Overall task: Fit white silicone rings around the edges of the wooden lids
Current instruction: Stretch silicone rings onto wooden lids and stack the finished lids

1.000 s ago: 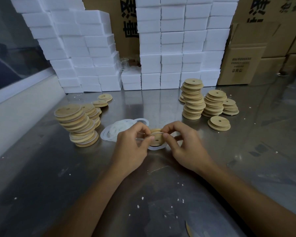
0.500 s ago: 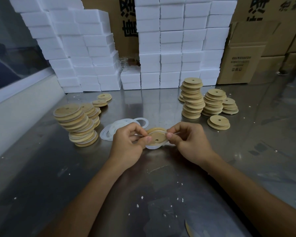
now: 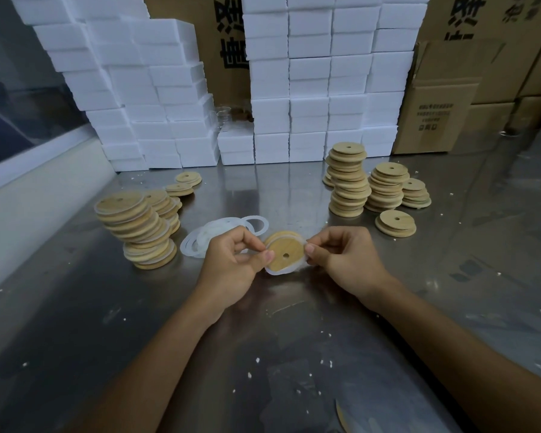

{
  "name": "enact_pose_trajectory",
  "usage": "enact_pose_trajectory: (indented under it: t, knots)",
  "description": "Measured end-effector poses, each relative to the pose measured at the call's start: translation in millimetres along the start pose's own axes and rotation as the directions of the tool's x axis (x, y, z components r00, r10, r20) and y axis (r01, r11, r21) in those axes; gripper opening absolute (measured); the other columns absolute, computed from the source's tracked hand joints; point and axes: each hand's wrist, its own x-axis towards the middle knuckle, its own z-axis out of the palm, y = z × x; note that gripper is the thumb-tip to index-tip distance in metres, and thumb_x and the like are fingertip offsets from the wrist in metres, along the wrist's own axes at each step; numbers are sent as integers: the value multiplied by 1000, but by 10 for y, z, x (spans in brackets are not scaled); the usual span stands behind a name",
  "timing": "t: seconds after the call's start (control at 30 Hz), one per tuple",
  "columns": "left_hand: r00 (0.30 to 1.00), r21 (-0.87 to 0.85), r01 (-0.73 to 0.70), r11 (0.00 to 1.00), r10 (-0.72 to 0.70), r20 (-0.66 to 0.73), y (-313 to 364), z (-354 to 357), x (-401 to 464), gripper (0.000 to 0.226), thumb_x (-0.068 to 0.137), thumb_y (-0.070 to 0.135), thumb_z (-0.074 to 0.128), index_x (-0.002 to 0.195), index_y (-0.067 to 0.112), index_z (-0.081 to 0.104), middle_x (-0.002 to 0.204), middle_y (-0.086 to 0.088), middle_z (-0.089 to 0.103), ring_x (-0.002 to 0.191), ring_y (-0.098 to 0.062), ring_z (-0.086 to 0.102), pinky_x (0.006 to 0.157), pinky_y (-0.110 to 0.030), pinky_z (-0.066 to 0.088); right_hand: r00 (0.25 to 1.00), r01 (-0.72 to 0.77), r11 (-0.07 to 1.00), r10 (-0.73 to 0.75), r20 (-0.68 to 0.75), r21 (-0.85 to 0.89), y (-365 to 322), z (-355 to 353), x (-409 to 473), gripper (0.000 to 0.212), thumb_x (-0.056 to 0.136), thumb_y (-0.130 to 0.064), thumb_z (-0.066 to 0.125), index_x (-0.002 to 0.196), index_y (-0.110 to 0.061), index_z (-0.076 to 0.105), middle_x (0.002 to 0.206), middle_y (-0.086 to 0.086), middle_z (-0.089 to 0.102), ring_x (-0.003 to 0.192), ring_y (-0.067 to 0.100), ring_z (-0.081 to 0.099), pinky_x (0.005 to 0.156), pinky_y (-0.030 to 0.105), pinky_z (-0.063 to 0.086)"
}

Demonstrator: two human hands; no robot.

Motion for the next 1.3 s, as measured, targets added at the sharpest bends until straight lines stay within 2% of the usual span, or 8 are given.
enact_pose_trajectory:
  t: [0.1,0.23,0.33,0.67,0.8,0.9,1.13,1.3]
  knots:
    - [999,23,-29,999,29,18,-4,-13,1,24,79,-1,76,78,15,58,74,3,74,70,-14,73,66,-22,55,996,93,989,-94,4,-118,3,18,-26,8,89,-4,69,82,-5,71,74,12,72,71,36,68,74,51,58]
    - [980,176,-196,965,187,65,10,7,-21,40,77,5,79,102,31,62,76,6,71,69,-9,69,66,-18,54,931,354,884,-365,22,-306,-18,48,-77,7,87,-4,68,86,-10,71,79,-5,71,75,9,66,72,25,55]
    - [968,202,-250,947,242,67,50,40,-39,35,78,9,79,93,37,64,86,16,72,81,-4,70,71,-16,55,872,473,826,-489,29,-308,-20,63,-80,6,88,-6,67,89,-11,69,84,-11,69,80,6,66,72,12,50]
    - [991,6,-131,991,131,11,124,83,-65,25,76,0,78,80,17,61,80,5,74,75,-14,73,69,-29,61,977,209,978,-210,-29,-29,-28,27,-30,9,88,-1,70,81,-7,70,69,1,71,66,18,70,69,38,62]
    - [997,-69,-62,996,65,36,128,61,-68,21,79,-3,75,82,10,59,79,2,75,75,-17,73,71,-37,62,992,128,987,-128,0,94,-43,3,-6,3,86,6,69,83,7,69,67,5,71,61,11,68,67,27,60]
    - [1000,-124,0,992,3,31,140,86,-77,18,80,-3,74,86,5,59,82,-2,75,76,-19,74,67,-34,62,988,150,986,-152,18,76,-40,-10,-3,5,88,4,68,83,6,68,60,-3,69,59,7,66,64,21,57]
    - [996,-237,90,967,-92,1,132,98,-77,22,80,-4,73,94,-4,56,93,-16,73,84,-25,74,68,-35,61,988,136,984,-143,54,114,-44,22,-32,8,92,-6,65,85,-6,68,70,2,70,67,11,66,69,27,60]
    - [996,-14,-52,999,53,67,87,119,-76,28,76,3,80,93,16,61,91,-2,75,84,-15,73,73,-29,59,964,262,954,-264,2,-145,-26,37,-65,7,91,-3,65,84,-5,67,74,7,70,68,20,66,69,39,58]
